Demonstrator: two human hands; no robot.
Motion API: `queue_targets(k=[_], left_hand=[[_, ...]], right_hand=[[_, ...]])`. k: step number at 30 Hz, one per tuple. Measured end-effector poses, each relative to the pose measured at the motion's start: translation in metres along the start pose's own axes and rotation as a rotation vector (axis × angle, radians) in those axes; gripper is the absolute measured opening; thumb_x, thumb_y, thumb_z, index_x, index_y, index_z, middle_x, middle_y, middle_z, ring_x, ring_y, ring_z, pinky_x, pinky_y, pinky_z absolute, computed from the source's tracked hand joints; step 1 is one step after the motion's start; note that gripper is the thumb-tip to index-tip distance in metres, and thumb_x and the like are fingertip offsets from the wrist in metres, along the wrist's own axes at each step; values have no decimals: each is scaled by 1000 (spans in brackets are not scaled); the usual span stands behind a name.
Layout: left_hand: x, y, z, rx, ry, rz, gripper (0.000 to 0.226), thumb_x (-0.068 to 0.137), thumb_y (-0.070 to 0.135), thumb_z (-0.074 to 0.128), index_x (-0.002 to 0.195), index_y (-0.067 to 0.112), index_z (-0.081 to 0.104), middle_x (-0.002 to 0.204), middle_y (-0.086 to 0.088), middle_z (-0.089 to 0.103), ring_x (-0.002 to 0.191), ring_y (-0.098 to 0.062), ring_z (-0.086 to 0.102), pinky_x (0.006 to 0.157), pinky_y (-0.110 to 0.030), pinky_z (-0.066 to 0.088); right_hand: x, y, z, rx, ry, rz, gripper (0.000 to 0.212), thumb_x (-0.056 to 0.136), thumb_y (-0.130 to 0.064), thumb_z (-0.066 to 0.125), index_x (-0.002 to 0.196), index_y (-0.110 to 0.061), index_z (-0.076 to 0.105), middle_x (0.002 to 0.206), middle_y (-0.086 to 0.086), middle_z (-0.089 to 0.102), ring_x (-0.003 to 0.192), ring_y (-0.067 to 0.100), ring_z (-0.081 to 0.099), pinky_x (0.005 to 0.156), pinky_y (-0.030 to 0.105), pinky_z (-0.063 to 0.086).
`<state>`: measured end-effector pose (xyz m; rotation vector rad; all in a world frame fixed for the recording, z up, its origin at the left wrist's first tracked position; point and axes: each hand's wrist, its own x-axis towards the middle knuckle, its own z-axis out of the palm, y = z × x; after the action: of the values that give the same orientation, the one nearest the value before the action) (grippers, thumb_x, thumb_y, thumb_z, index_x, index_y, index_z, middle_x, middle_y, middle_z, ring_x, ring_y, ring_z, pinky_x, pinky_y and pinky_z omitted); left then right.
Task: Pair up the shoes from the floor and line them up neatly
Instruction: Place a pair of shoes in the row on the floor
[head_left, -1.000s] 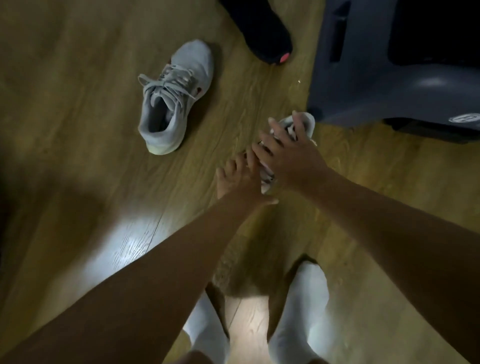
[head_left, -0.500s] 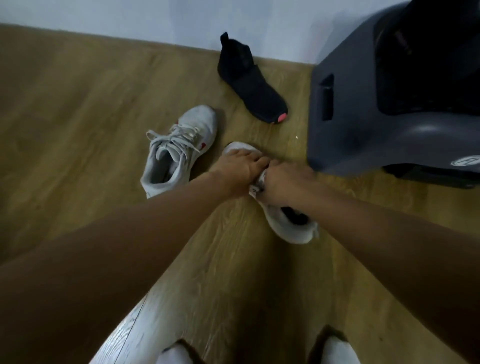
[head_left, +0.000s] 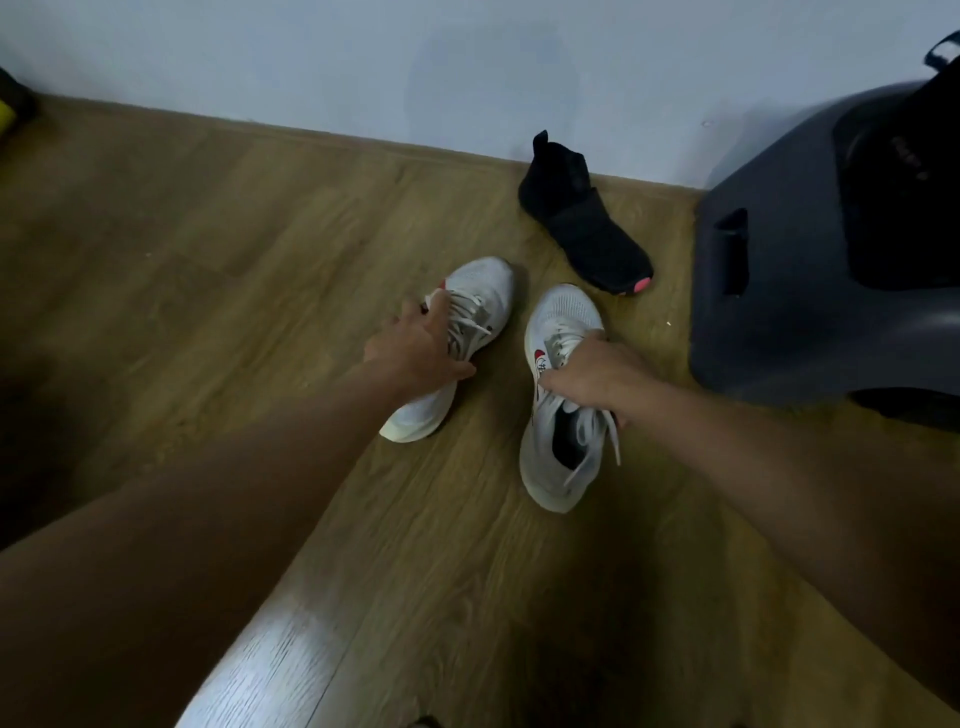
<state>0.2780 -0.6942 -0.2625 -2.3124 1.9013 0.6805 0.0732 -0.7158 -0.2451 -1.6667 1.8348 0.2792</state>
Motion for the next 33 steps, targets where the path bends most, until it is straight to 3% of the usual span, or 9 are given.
queue_targets(k=[6, 12, 16, 20, 24, 26, 29, 31, 33], left_hand=[[-24, 27, 8, -36, 84, -29, 85, 80, 48, 66, 145, 22, 17, 141, -18, 29, 121, -39, 43, 87, -46, 46], [-42, 30, 25, -342, 64, -23, 98, 77, 63, 63, 150, 25, 10, 150, -17, 18, 136, -37, 31, 105, -47, 38], [-46, 10, 31, -624, 54, -80, 94, 76, 34, 76, 150, 17, 21, 147, -10, 36, 133, -26, 40, 105, -41, 41], [-55, 11, 35, -633, 10, -144, 84, 76, 11, 67, 149, 17, 24, 137, -12, 48, 123, -29, 50, 97, -42, 48], [-68, 21, 36, -635, 22, -210, 82, 80, 11, 64, 149, 17, 20, 140, -12, 47, 120, -30, 52, 93, -41, 49], [-74, 26, 32, -638, -104, -344, 65, 86, 17, 64, 142, 10, 32, 131, -16, 53, 105, -30, 61, 75, -36, 55], [-82, 35, 21, -771, -313, -514, 35, 94, 14, 56, 124, -4, 52, 114, -25, 62, 90, -37, 69, 54, -33, 57], [-81, 43, 23, -782, -307, -525, 30, 95, 10, 53, 119, -9, 53, 110, -28, 64, 93, -39, 69, 54, -34, 57], [-82, 52, 28, -729, -232, -561, 35, 96, 14, 52, 123, -7, 45, 115, -26, 63, 99, -36, 67, 74, -42, 59]], right_hand=[[10, -25, 5, -33, 32, -38, 96, 82, -54, 60, 148, -2, 14, 140, 19, 44, 121, 33, 49, 87, 36, 45], [10, -27, 0, -224, 61, -130, 92, 85, -49, 58, 149, -5, 10, 146, 21, 37, 127, 37, 42, 94, 41, 42], [5, -24, -3, -258, 76, -157, 86, 89, -54, 49, 150, -7, 10, 146, 21, 37, 125, 38, 45, 95, 43, 42], [-24, -9, 17, -148, 167, -266, 78, 93, -62, 29, 152, -19, 1, 151, 21, 26, 131, 37, 39, 98, 46, 39], [-48, 18, 37, 237, 143, -271, 79, 93, -54, 44, 152, -26, -2, 148, 13, 22, 127, 28, 40, 92, 37, 41], [-47, 30, 38, 381, 95, -272, 77, 92, -40, 56, 151, -26, 8, 143, 6, 34, 124, 23, 47, 91, 34, 46], [-40, 37, 39, 413, -28, -151, 50, 90, -18, 60, 136, -21, 39, 121, 3, 57, 101, 22, 62, 81, 36, 57], [-39, 31, 38, 379, -81, -70, 31, 91, -13, 58, 121, -17, 54, 112, 7, 62, 87, 25, 65, 67, 39, 61], [-40, 23, 35, 370, -84, -21, 27, 92, -9, 56, 118, -12, 57, 112, 11, 62, 87, 29, 64, 64, 39, 61]])
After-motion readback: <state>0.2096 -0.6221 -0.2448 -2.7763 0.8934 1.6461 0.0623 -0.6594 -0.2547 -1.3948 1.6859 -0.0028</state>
